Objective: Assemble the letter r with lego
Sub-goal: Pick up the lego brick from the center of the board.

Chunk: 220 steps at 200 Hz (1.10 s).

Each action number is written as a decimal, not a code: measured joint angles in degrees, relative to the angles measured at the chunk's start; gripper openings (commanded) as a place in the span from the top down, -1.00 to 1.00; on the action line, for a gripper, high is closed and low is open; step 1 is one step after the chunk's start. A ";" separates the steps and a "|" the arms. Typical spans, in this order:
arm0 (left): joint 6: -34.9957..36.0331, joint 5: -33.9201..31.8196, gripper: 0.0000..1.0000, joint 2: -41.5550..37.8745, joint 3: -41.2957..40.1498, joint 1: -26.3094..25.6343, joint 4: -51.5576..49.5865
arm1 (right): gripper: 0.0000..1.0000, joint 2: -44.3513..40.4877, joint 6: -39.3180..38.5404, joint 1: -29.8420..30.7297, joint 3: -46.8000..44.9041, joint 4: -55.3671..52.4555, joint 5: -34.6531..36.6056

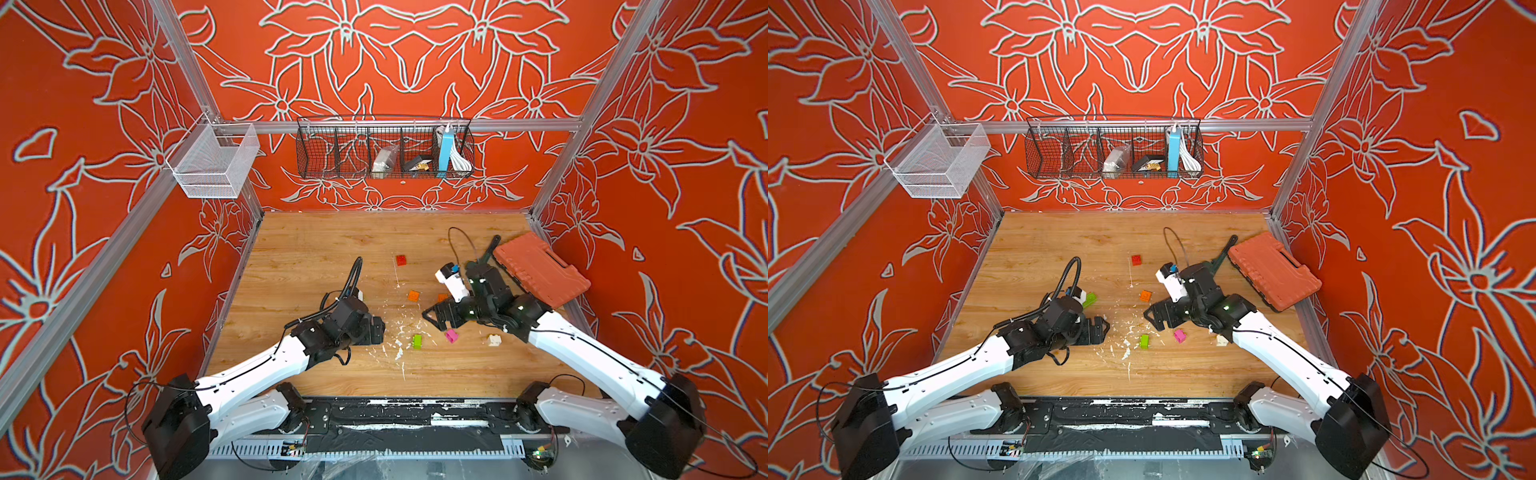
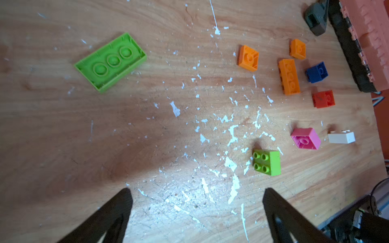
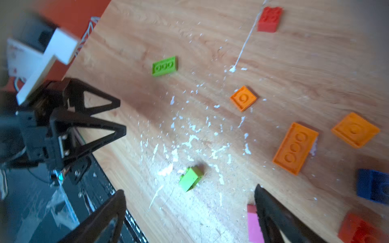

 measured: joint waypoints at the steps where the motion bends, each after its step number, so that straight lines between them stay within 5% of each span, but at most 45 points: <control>1: -0.28 0.13 -0.93 -0.09 -0.20 0.02 0.11 | -0.95 0.15 -0.20 0.22 0.15 -0.24 0.07; 31: -3.85 3.91 -0.90 -5.90 -4.20 3.17 1.22 | -0.87 7.50 -6.56 6.62 5.62 -7.72 4.13; 96: -7.91 11.28 -0.84 -24.87 -9.35 19.06 -3.30 | -0.76 27.19 -18.27 14.12 16.44 -20.17 12.87; 220: -9.14 11.89 -0.81 -32.44 -9.79 21.33 -12.94 | -0.31 47.21 -28.72 19.58 31.36 -28.98 22.32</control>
